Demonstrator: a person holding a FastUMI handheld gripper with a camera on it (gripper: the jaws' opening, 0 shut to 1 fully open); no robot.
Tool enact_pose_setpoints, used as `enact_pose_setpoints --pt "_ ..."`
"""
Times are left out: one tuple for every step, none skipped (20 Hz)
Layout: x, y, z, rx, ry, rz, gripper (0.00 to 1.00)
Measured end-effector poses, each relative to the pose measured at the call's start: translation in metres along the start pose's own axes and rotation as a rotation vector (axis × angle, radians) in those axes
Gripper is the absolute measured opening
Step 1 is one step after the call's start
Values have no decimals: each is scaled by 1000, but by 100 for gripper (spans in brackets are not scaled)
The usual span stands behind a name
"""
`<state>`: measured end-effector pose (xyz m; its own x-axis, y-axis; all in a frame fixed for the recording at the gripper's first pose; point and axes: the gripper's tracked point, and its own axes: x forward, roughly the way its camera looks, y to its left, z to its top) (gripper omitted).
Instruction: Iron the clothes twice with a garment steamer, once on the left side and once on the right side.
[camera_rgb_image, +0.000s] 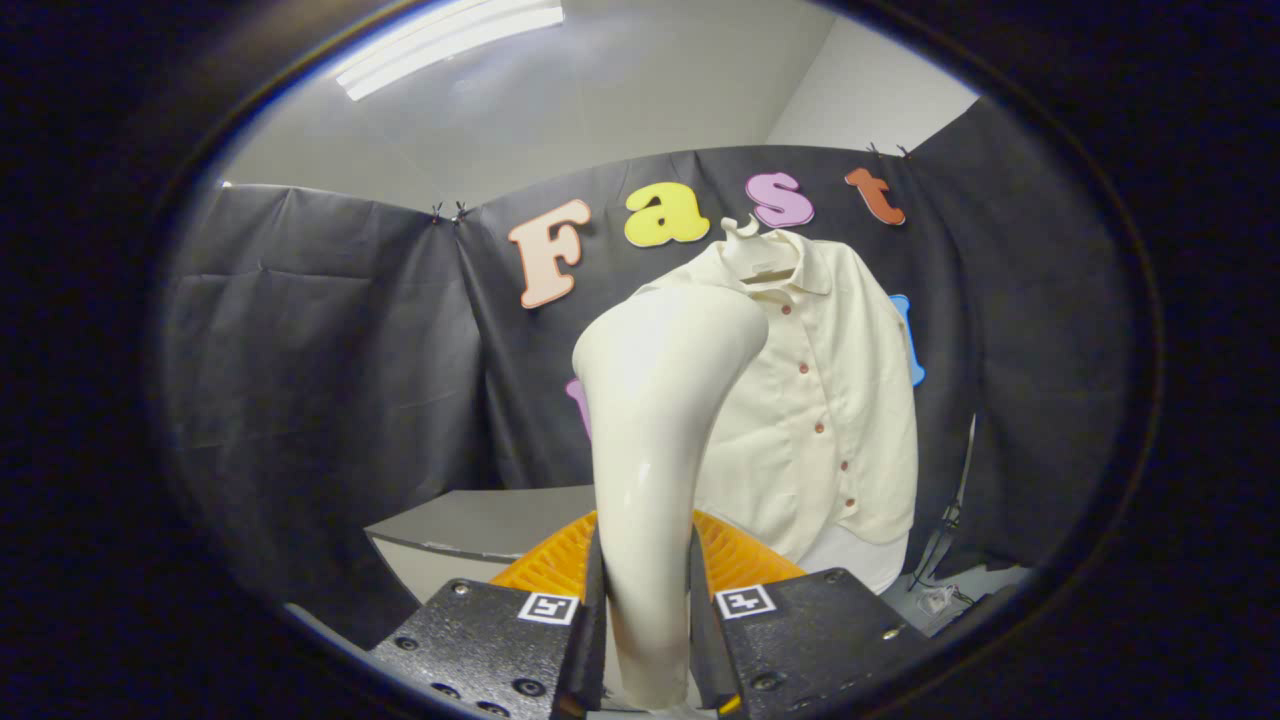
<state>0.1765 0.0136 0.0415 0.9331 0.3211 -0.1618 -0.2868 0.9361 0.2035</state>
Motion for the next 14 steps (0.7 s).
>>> enact_pose_setpoints --pt "-5 5 1 1 0 -21 36" --pt "-11 11 8 10 -32 -38 35" --pt "-15 20 13 9 -64 -47 36" --pt "-20 28 13 9 -73 -53 36" --pt "-23 34 9 -5 -63 -64 35" --pt "-27 35 3 -20 -54 -85 35" --pt "-31 37 0 -34 -53 -112 36" --pt "-35 40 -4 -44 -54 -135 36" --pt "-39 47 -7 -60 -57 -148 36" --pt "-40 56 -10 -68 -70 -148 36" --pt "-43 68 -14 -86 -75 -137 36" --pt "-47 77 -20 -99 -80 -125 36" --pt "-48 85 -26 -112 -82 -119 36" --pt "-50 90 -32 -122 -86 -117 36"
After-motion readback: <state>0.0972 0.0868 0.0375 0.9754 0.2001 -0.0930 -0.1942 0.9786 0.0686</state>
